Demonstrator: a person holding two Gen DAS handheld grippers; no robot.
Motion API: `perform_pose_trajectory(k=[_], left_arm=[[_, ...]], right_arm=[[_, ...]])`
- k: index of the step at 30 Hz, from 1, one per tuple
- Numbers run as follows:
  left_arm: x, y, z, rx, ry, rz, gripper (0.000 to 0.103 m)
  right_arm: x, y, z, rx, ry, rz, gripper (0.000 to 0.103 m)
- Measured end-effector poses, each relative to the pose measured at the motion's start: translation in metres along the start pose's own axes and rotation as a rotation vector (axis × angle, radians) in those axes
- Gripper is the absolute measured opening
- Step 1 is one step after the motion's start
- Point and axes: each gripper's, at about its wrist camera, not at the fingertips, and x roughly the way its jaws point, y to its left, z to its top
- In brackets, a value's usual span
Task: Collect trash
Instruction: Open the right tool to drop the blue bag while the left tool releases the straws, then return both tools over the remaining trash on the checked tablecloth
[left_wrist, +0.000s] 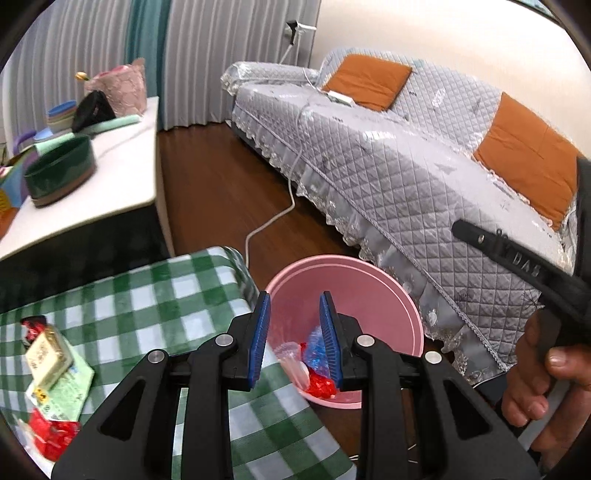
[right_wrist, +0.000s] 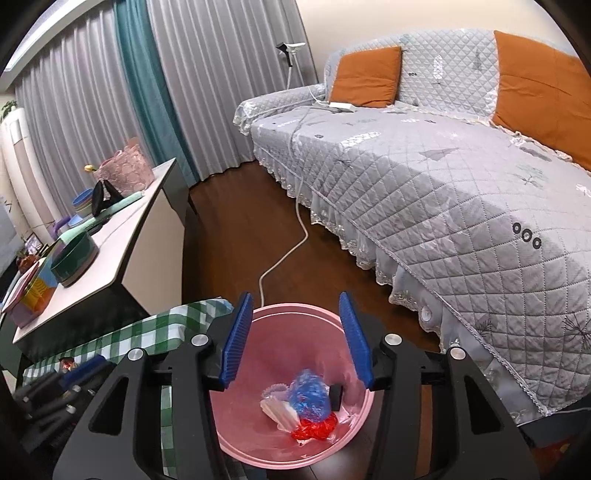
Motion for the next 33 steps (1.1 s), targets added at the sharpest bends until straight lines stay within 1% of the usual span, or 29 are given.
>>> perform_pose_trajectory(k=[13, 22, 28, 31, 33], left_arm=[[-0.069, 0.059, 0.004, -0.021, -0.091, 0.049, 0.027], [-0.108, 0.117, -0.007, -0.044, -0.13, 0.103, 0.017], [-0.126, 0.159, -0.016, -0.065, -0.141, 0.15, 0.014], [-0.134, 0.184, -0.02, -0.075, -0.143, 0.182, 0.013], [-0.138, 0.202, -0.024, -0.09, -0.147, 0.207, 0.013]], right_arm=[[-0.012, 0.048, -0.01, -0.104, -0.053, 0.081, 0.05], [-0.014, 0.09, -0.021, -0.199, -0.072, 0.14, 0.05], [-0.015, 0.112, -0.025, -0.234, -0.078, 0.168, 0.05], [-0.016, 0.122, -0.028, -0.241, -0.073, 0.197, 0.049], [-0.015, 0.13, -0.032, -0.252, -0.064, 0.22, 0.047]])
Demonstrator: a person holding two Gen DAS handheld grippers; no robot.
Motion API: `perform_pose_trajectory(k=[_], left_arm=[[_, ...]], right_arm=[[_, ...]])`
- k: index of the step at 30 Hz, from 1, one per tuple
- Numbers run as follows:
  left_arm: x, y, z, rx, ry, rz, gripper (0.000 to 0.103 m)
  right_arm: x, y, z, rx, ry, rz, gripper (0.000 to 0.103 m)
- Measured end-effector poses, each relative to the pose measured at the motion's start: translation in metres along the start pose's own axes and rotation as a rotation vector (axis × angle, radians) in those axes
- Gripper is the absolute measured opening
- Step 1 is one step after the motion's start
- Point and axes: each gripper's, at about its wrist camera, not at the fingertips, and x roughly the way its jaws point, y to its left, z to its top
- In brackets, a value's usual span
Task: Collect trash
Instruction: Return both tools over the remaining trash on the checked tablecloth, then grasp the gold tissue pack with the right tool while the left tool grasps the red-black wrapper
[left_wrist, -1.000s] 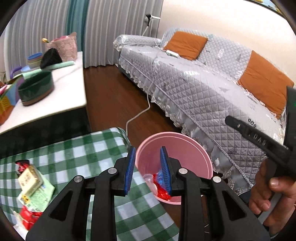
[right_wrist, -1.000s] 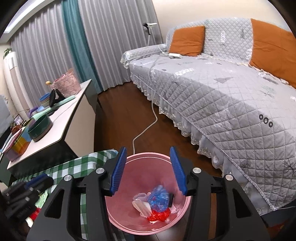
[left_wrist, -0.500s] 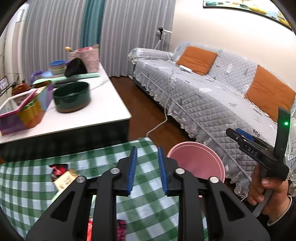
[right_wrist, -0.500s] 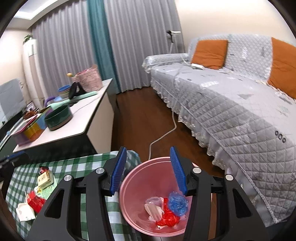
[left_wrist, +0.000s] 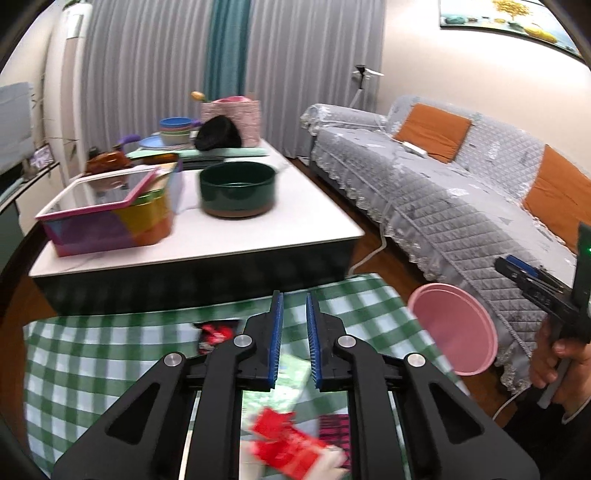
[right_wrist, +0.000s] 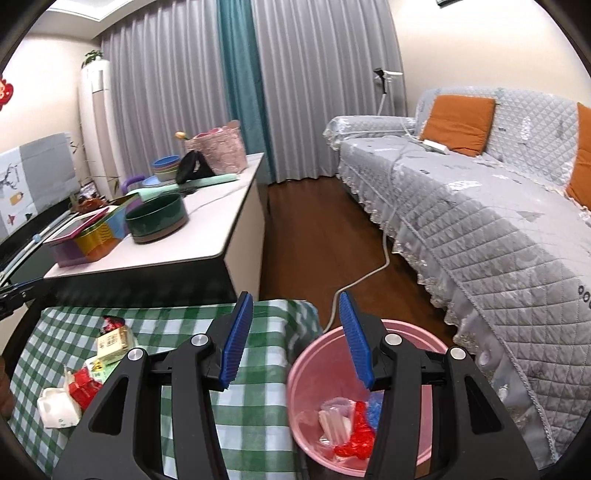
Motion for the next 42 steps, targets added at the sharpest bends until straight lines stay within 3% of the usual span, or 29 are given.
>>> perform_pose_trajectory(k=[5, 11, 23, 29, 36, 42], left_arm=[[-0.002, 0.047, -0.006, -0.075, -0.01, 0.046, 0.013], [0.005, 0.103, -0.028, -0.252, 0.006, 0.07, 0.013], [0.018, 0.122, -0.027, -0.211, 0.008, 0.108, 0.013], [0.027, 0.139, -0.023, -0.214, 0.021, 0.095, 0.013], [0.042, 0.155, -0.024, -0.203, 0.05, 0.083, 0.013], [0.054, 0.158, -0.023, -0.189, 0.065, 0.047, 0.013]], right_arm=[[0.009, 0.019, -0.005, -0.017, 0.031, 0.059, 0.041], [0.023, 0.042, -0.014, -0.031, 0.069, 0.117, 0.04], [0.057, 0.121, -0.036, -0.082, 0.136, 0.259, 0.041], [0.08, 0.165, -0.035, -0.123, 0.175, 0.327, 0.063], [0.122, 0.225, -0.044, -0.212, 0.298, 0.374, 0.087], [0.151, 0.259, -0.062, -0.317, 0.4, 0.372, 0.091]])
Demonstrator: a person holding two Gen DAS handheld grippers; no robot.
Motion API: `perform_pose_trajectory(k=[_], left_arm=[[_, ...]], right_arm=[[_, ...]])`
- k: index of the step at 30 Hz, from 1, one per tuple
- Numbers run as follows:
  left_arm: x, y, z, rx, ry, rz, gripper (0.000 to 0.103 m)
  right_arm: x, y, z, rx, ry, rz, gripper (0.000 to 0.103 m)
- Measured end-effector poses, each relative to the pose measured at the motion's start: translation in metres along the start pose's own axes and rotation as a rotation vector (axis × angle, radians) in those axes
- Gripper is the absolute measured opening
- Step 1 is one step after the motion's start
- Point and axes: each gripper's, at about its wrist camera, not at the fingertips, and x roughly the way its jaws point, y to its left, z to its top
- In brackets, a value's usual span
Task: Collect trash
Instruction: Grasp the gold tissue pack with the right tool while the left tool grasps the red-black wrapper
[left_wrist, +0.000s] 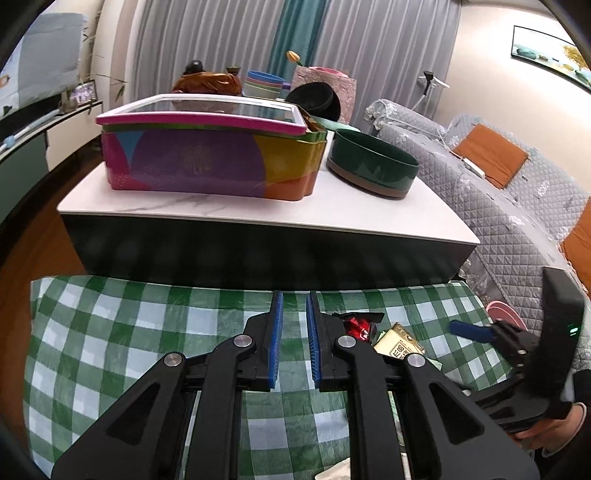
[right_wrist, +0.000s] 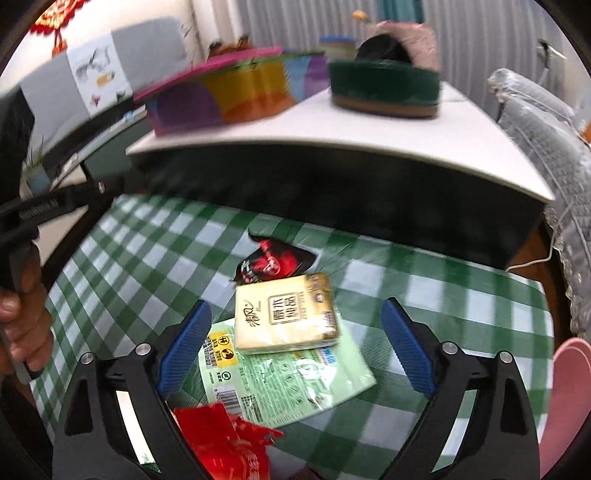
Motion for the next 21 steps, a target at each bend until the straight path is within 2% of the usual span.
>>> perform_pose_trajectory(k=[6, 8, 10, 14, 18, 19, 20, 21], left_arm=[[0.021, -0.004, -0.008, 0.03, 0.053, -0.048, 0.013], [0.031, -0.008, -0.012, 0.044, 0.076, -0.067, 0.013], [0.039, -0.013, -0.015, 0.058, 0.093, -0.092, 0.013], [0.056, -0.024, -0.022, 0.092, 0.14, -0.14, 0.013], [0.07, -0.033, -0.028, 0.112, 0.184, -0.151, 0.015], [0.073, -0.035, -0.029, 0.114, 0.191, -0.151, 0.023], [0.074, -0.037, -0.03, 0.117, 0.192, -0.149, 0.035], [0.076, -0.039, -0.03, 0.12, 0.191, -0.15, 0.04]], right_arm=[[0.027, 0.0, -0.003, -0.024, 0.091, 0.003, 0.09], [0.03, -0.002, -0.003, -0.015, 0.104, 0.007, 0.086], [0.03, -0.008, -0.003, 0.013, 0.118, 0.029, 0.071], [0.023, -0.019, -0.002, 0.037, 0.109, 0.033, 0.068], [0.011, -0.035, -0.002, 0.072, 0.09, 0.01, 0.068], [0.007, -0.041, -0.001, 0.083, 0.086, 0.008, 0.068], [0.004, -0.047, -0.001, 0.091, 0.082, 0.004, 0.068], [0.001, -0.052, 0.0, 0.095, 0.078, -0.001, 0.068]])
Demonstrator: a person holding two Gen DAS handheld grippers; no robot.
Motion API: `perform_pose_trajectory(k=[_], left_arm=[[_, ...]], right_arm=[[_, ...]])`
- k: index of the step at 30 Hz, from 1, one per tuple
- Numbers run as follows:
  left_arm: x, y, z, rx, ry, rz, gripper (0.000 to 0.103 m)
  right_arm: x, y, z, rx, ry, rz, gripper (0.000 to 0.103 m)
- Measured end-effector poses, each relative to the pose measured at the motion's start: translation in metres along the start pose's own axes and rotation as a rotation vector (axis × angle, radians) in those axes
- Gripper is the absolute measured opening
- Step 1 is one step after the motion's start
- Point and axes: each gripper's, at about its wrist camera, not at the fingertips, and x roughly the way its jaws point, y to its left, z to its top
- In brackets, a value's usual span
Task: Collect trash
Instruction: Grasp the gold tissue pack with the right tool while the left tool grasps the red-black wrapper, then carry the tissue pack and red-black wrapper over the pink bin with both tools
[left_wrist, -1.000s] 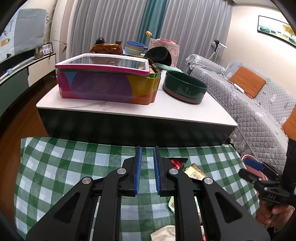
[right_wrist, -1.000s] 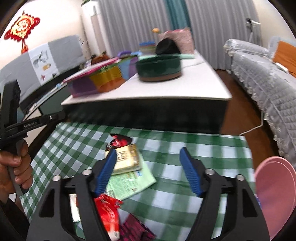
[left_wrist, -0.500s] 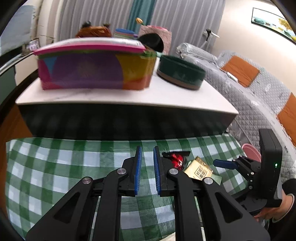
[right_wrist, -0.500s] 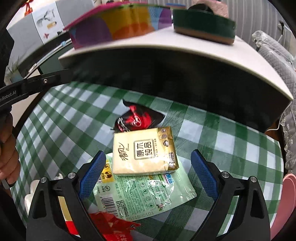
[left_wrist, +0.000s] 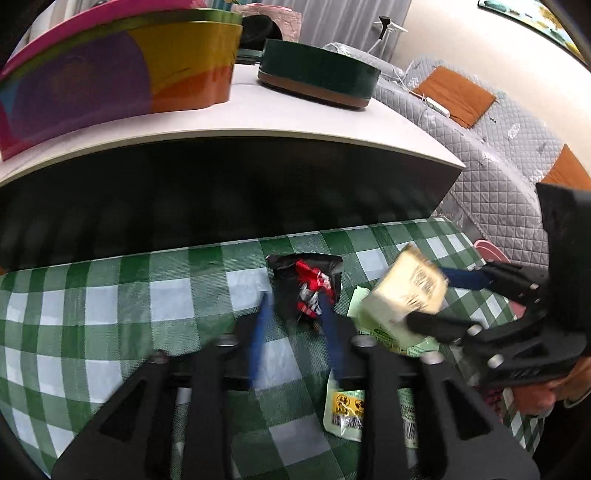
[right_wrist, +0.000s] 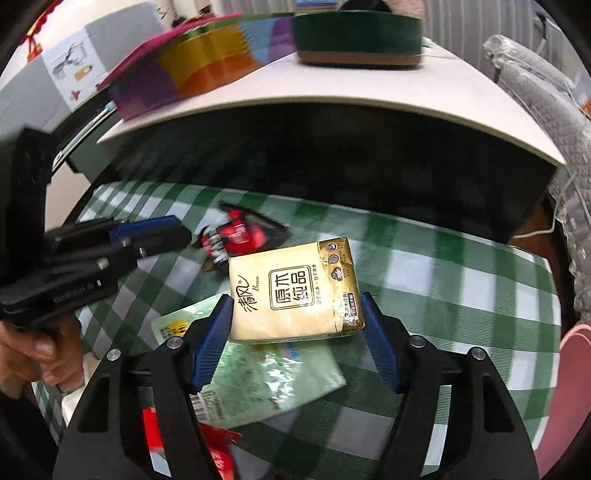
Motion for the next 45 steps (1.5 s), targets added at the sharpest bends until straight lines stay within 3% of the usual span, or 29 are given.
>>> perform_pose_trajectory(k=[2, 10, 12, 13, 16, 29, 45], left_arm=[[0.002, -0.003, 0.002, 0.001, -0.002, -0.006, 0.046], [0.023, 0.0, 0.006, -0.023, 0.05, -0.002, 0.047], [0.032, -0.003, 0.006, -0.006, 0.082, 0.034, 0.045], [0.033, -0.003, 0.005, -0.004, 0.084, 0.034, 0.038], [0.029, -0.003, 0.006, -0.009, 0.067, 0.036, 0.033], [-0.015, -0.018, 0.015, -0.012, -0.043, 0.085, 0.033], [-0.09, -0.1, -0.006, 0.002, -0.167, 0.097, 0.033]], right_arm=[[-0.005, -0.011, 0.0, 0.007, -0.006, -0.013, 0.068], [-0.016, -0.046, -0.012, 0.054, -0.002, -0.05, 0.068], [-0.016, -0.048, -0.014, 0.057, -0.004, -0.057, 0.068], [-0.018, -0.051, -0.015, 0.058, -0.005, -0.06, 0.068], [-0.023, -0.055, -0.019, 0.06, -0.009, -0.07, 0.068], [-0.096, -0.075, -0.035, 0.062, -0.113, -0.142, 0.068], [-0.217, -0.108, -0.065, 0.127, -0.296, -0.269, 0.068]])
